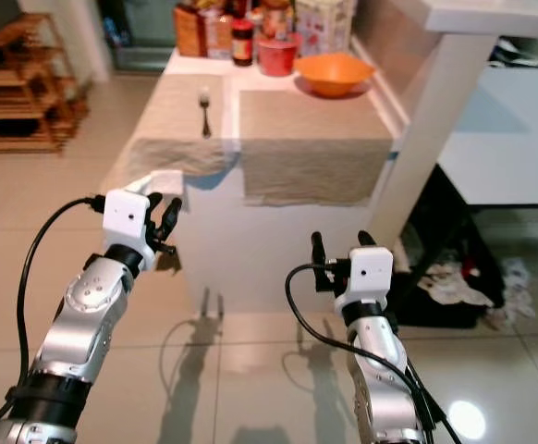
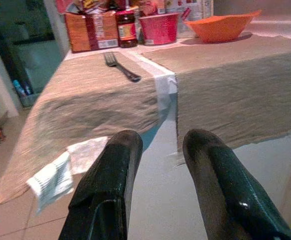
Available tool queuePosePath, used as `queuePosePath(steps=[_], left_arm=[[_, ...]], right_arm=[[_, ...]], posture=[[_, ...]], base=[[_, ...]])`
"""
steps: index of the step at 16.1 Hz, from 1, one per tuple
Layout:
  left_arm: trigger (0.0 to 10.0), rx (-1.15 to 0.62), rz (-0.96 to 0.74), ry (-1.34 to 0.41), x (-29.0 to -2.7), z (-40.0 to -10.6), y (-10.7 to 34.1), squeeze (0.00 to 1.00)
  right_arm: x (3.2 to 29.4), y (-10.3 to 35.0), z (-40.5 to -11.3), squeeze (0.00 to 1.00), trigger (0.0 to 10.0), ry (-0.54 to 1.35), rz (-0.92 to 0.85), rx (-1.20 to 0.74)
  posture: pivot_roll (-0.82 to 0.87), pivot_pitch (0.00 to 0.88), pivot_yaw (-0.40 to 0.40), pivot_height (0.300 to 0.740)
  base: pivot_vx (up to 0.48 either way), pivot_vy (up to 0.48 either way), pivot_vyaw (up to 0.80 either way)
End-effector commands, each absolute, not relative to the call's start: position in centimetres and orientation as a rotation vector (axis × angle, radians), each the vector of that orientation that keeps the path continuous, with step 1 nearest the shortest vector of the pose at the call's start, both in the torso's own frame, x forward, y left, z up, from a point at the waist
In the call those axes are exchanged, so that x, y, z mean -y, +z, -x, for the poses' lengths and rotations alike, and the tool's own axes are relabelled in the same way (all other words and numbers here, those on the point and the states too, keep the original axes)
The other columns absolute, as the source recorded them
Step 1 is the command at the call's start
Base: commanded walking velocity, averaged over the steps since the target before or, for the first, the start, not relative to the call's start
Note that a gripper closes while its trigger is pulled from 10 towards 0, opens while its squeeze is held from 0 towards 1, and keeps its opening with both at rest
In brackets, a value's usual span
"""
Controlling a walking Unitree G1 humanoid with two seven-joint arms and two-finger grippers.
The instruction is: Setting the table
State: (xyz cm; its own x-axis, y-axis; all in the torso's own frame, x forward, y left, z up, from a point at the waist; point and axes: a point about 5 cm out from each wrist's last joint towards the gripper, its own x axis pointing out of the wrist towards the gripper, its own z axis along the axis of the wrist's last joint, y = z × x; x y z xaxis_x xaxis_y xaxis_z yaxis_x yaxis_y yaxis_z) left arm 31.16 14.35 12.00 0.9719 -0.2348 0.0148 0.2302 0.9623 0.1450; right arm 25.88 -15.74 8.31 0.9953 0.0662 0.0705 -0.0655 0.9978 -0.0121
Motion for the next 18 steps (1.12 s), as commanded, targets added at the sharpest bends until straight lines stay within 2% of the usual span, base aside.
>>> queuePosePath(steps=[1,8,15,18], left_arm=[[10.0,0.049,-0.143,-0.247,-13.8,-31.3,12.4,0.00],[10.0,0.055,-0.159,-0.259,-13.6,-31.3,12.6,0.00],[10.0,0.140,-0.148,-0.236,-13.4,-31.7,14.5,0.00],[10.0,0.148,-0.148,-0.234,-13.1,-31.7,14.5,0.00]], right_arm=[[16.2,8.6,-25.9,0.00,10.0,0.051,0.020,0.085],[15.9,8.4,-25.6,0.00,10.0,0.053,0.016,0.081],[15.8,9.0,-25.7,0.00,10.0,0.062,0.025,0.103],[15.7,9.1,-25.6,0.00,10.0,0.080,0.049,0.105]], posture=[[0.03,0.000,0.017,0.740],[0.03,0.000,0.019,0.740],[0.03,0.000,0.016,0.740],[0.03,0.000,0.017,0.740]], base=[[0.446,0.000,0.00],[0.474,0.000,0.00],[0.480,0.000,0.00],[0.160,0.000,0.60]])
